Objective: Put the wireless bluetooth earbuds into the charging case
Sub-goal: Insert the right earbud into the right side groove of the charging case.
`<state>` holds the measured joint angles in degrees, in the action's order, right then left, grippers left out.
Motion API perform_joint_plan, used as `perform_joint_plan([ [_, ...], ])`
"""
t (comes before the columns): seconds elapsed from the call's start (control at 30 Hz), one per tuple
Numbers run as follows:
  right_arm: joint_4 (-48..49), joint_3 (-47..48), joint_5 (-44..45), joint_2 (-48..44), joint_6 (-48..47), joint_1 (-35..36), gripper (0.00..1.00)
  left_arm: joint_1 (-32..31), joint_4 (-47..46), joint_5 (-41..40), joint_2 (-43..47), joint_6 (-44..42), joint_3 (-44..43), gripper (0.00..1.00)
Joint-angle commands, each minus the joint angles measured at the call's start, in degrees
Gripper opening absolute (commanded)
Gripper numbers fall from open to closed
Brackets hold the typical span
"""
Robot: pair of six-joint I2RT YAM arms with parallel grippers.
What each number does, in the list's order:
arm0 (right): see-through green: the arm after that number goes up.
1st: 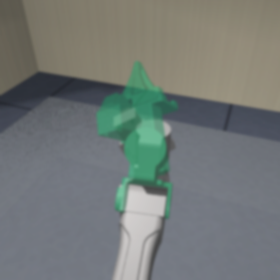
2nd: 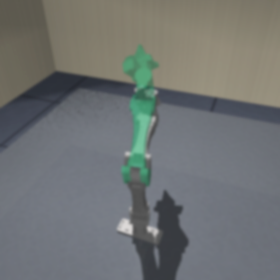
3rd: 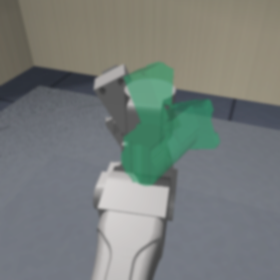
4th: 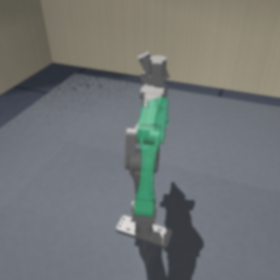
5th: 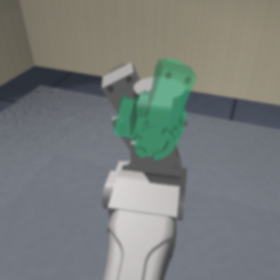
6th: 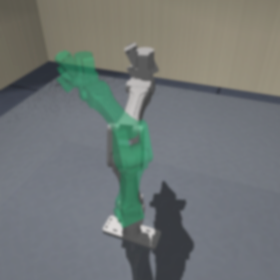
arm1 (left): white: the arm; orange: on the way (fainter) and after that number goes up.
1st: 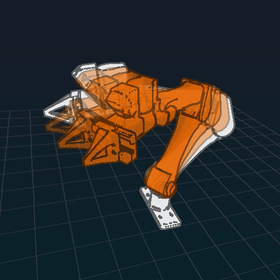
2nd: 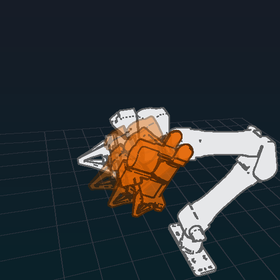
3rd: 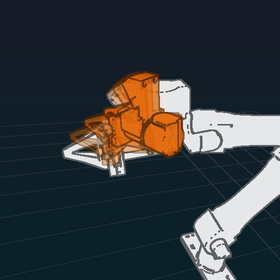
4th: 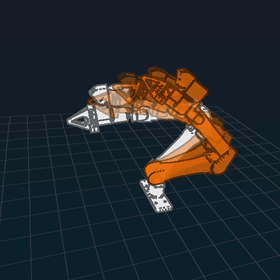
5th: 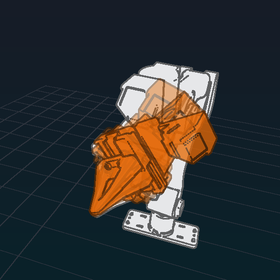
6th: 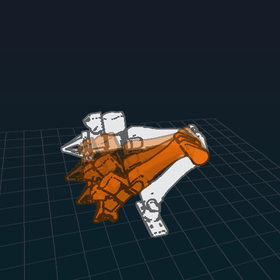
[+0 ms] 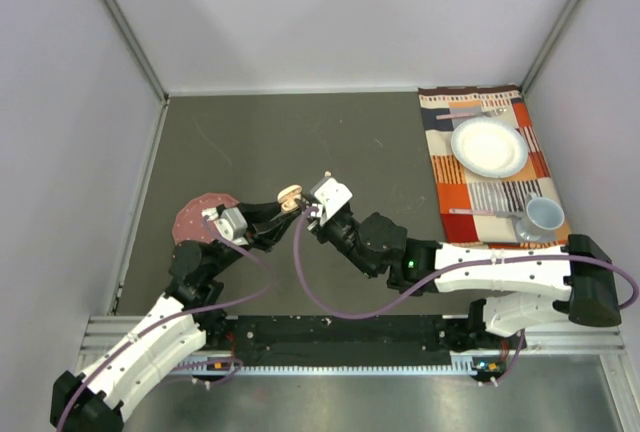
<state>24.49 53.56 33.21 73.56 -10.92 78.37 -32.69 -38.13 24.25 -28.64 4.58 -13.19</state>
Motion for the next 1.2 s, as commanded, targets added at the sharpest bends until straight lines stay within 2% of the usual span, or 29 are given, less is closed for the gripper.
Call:
perform_joint_plan([
  [0.0, -1.29, 2.60, -2.28, 0.88, 1.25, 1.08, 0.03, -0.27, -3.97, 0.53, 0.61, 0.52, -0.70, 0.00],
  [0.37, -0.59, 2.34, -0.87, -0.96, 1.78, 1.00, 0.35, -0.27, -3.53, 0.10, 1.13, 0.43, -0.34, 0.00],
  [0.57, 0.47, 0.67, 0.18, -3.94, 2.21, 0.91, 0.39, -0.27, -3.00, -0.43, 1.49, 0.17, -0.26, 0.00],
  [0.63, 0.91, -0.03, 0.80, -4.74, 2.30, 1.00, 0.48, -0.27, -3.00, -0.52, 1.57, 0.17, -0.17, 0.00],
  [0.77, 4.84, -1.87, 5.62, -7.28, 1.95, 0.91, 0.50, -0.27, -2.83, -0.43, 1.22, 0.17, -0.17, 0.00],
  [0.83, 7.32, -4.07, 6.07, -9.04, 1.25, 1.00, 0.63, -0.27, -2.74, -0.43, 1.22, 0.08, -0.34, 0.00],
  [0.97, 6.36, -3.64, 7.48, -9.84, 1.34, 1.00, 0.68, -0.27, -2.39, -0.52, 1.48, -0.01, -0.43, 0.00],
  [1.0, 6.18, -3.46, 7.92, -9.93, 1.42, 0.91, 0.76, -0.27, -2.39, -0.69, 1.57, 0.08, -0.35, 0.00],
  [1.1, 6.45, -3.46, 11.95, -10.01, 2.21, 0.91, 0.87, -0.27, -2.39, -0.70, 1.84, 0.08, -0.43, 0.00],
  [1.17, 6.10, -2.94, 15.46, -10.10, 3.61, 0.39, 0.91, -0.27, -2.13, -0.70, 2.10, 0.17, -0.61, 0.00],
])
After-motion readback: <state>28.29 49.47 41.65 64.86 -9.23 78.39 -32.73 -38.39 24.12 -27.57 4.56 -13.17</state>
